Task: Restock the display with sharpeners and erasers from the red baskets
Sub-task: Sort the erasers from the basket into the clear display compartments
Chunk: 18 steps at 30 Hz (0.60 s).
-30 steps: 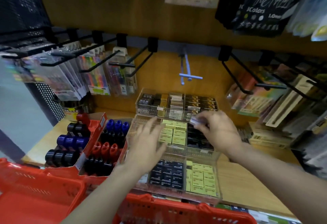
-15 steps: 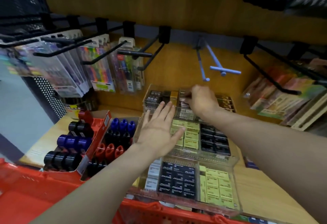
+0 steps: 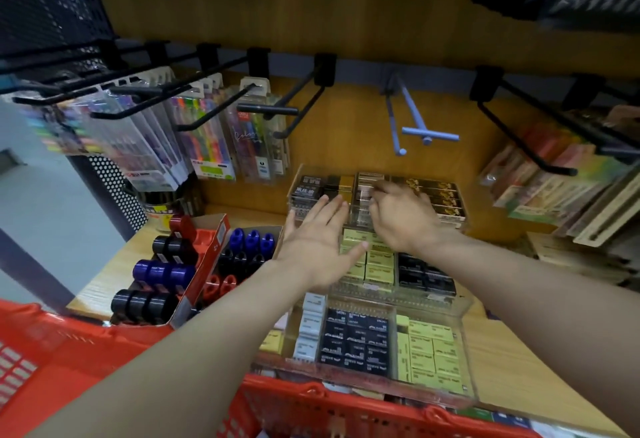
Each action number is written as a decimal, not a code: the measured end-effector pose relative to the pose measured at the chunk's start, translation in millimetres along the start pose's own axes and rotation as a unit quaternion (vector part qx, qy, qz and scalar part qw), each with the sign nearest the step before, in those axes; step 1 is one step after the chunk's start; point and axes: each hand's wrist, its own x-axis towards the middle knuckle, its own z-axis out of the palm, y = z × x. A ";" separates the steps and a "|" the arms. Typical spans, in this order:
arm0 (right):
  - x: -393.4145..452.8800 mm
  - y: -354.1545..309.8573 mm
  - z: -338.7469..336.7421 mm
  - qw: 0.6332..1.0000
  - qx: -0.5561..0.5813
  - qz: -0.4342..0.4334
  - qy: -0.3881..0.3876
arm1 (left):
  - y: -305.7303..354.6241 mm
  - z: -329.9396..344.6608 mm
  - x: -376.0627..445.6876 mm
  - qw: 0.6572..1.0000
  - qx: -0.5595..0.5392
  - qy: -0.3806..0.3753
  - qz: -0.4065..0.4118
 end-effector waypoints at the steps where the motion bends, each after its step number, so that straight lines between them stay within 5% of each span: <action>1: -2.0 -0.6 -2.5 1.000 0.021 0.004 -0.012 | 0.8 -4.0 -0.3 1.000 0.008 -0.018 -0.002; 4: -30.5 -4.8 -7.6 0.992 0.120 -0.028 0.039 | 9.2 -18.5 -13.7 0.999 0.018 -0.047 0.007; 8: -138.4 -22.1 1.9 0.959 0.241 -0.075 0.130 | 31.3 -10.7 -97.0 0.991 -0.023 0.033 0.126; 12: -239.2 -35.3 42.0 0.971 0.237 -0.015 -0.015 | 37.6 22.2 -193.4 0.987 -0.003 -0.122 0.102; 15: -283.9 -42.4 77.2 0.950 0.283 0.058 -0.122 | 27.3 60.7 -247.8 0.956 -0.005 -0.292 0.039; 18: -305.0 -47.3 110.8 0.920 0.312 0.105 -0.215 | 8.3 95.0 -280.2 0.922 -0.037 -0.385 -0.027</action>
